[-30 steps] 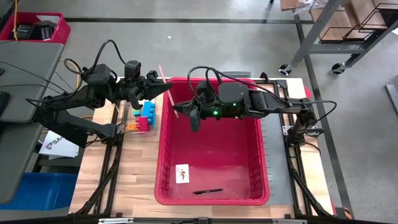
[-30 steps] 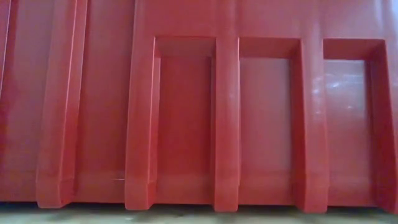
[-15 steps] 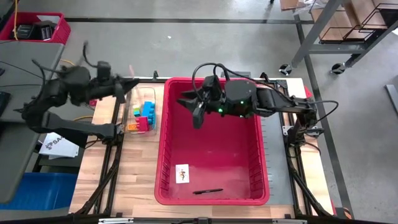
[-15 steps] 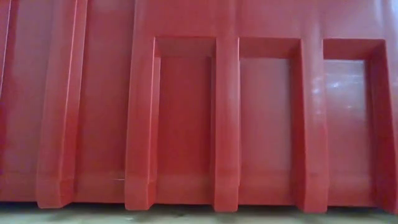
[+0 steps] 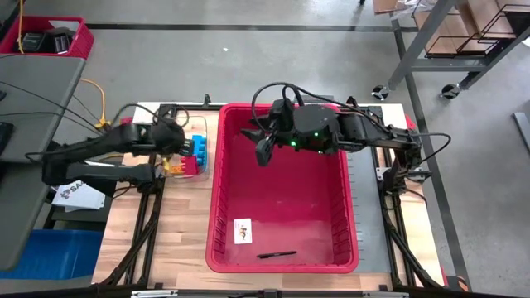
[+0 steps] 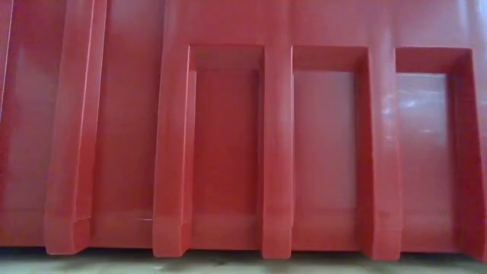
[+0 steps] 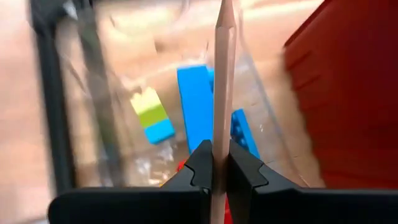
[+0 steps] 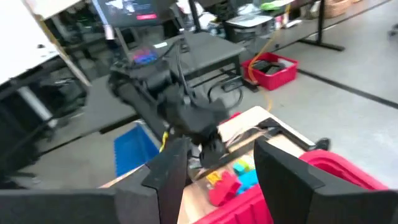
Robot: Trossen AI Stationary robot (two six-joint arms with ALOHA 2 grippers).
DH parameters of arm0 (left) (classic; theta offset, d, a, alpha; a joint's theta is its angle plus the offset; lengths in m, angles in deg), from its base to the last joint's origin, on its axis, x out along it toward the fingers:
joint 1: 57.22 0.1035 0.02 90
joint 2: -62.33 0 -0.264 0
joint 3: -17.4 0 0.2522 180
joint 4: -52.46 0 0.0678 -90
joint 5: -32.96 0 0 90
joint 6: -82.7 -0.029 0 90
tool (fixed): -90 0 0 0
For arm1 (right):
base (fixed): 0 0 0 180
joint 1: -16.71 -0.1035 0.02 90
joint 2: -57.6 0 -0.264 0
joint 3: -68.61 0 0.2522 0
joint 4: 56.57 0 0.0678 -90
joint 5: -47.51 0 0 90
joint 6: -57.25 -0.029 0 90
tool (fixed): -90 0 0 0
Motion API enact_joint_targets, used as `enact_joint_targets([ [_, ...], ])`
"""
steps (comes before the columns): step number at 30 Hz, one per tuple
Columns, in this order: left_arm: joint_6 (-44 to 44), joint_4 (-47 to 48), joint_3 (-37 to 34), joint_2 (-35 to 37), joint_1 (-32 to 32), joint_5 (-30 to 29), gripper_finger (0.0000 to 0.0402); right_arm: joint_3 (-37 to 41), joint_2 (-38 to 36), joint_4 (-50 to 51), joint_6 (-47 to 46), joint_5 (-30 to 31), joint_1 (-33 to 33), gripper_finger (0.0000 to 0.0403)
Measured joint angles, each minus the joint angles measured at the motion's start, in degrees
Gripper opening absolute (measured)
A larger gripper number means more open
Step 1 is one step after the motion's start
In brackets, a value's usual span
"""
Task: Sort blocks
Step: Remove the brown pencil from the bin, then remove the black pen from the bin
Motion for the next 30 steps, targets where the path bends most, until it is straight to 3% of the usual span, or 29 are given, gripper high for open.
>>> enact_joint_targets([
  [6,1.61,-11.74,-11.87,-1.19,7.06,7.81,0.0024,0.00,0.00,3.40,0.24,4.33,-2.22,0.0178],
  [11,-0.11,-15.13,-12.56,-2.32,11.33,9.11,0.0071,0.00,0.00,8.01,-1.25,5.05,-4.10,0.0178],
  [17,-3.54,-19.00,-12.42,-2.25,16.40,18.73,0.0145,0.00,-0.04,17.93,-6.83,7.25,-5.02,0.0178],
  [21,-5.67,-20.56,-11.77,-1.22,18.16,25.08,0.0193,0.00,-0.15,26.36,-8.05,0.41,-4.93,0.0178],
  [24,-8.01,-20.80,-9.00,-0.15,18.83,25.88,0.0221,0.04,-0.15,32.15,-7.82,-5.96,-4.77,0.0178],
  [30,-11.92,-19.89,-2.67,1.23,19.72,26.10,0.0246,2.55,1.38,35.01,-6.41,-25.23,-2.33,0.0178],
])
